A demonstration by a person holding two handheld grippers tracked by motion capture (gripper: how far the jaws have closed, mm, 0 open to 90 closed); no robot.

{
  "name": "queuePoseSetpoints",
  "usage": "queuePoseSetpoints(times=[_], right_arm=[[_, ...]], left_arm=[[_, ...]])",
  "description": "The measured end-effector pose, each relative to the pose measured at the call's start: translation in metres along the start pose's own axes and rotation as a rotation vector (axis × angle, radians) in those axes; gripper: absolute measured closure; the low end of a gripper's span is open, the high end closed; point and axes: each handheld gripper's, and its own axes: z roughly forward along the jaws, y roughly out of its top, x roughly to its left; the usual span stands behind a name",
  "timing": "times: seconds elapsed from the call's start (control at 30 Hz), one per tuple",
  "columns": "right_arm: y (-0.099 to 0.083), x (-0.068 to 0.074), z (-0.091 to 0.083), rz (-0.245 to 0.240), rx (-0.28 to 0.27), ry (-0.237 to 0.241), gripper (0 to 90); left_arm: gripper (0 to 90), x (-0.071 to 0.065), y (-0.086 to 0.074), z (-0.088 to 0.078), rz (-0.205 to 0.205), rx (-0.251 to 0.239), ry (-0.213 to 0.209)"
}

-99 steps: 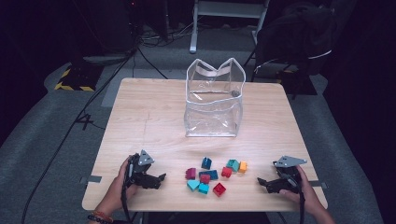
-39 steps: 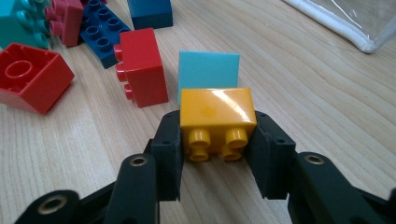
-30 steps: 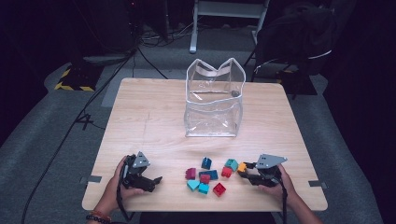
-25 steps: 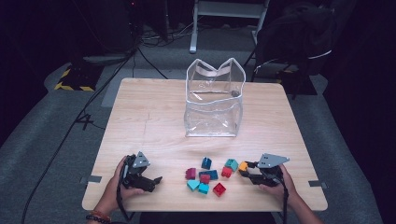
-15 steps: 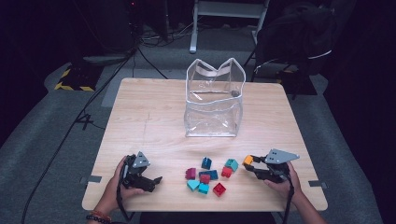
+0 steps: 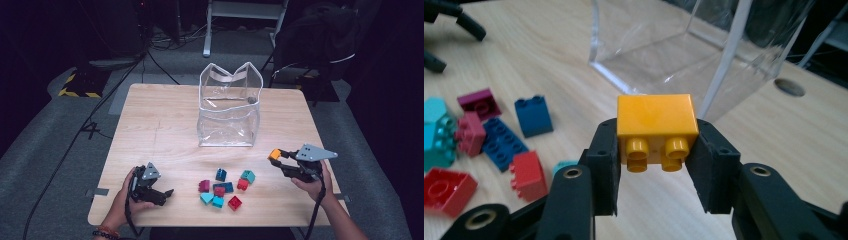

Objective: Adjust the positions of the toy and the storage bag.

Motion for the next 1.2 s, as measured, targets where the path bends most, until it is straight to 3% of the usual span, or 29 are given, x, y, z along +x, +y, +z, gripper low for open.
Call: queuePoseSetpoints(times=[0.27, 0.83, 1.2], right_arm=[[0.028, -0.009, 0.0, -0.008, -0.014, -0.054, 59.2], [0.087, -0.019, 0.001, -0.024, -0.089, -0.087, 59.2], [0.115, -0.023, 0.002, -0.037, -0.125, -0.103, 59.2]], left_arm=[[0.7, 0.0, 0.0, 0.0, 0.0, 0.001, -0.001], [0.7, 0.0, 0.0, 0.0, 0.0, 0.0, -0.001], [0.8, 0.0, 0.0, 0.0, -0.005, -0.004, -0.006]])
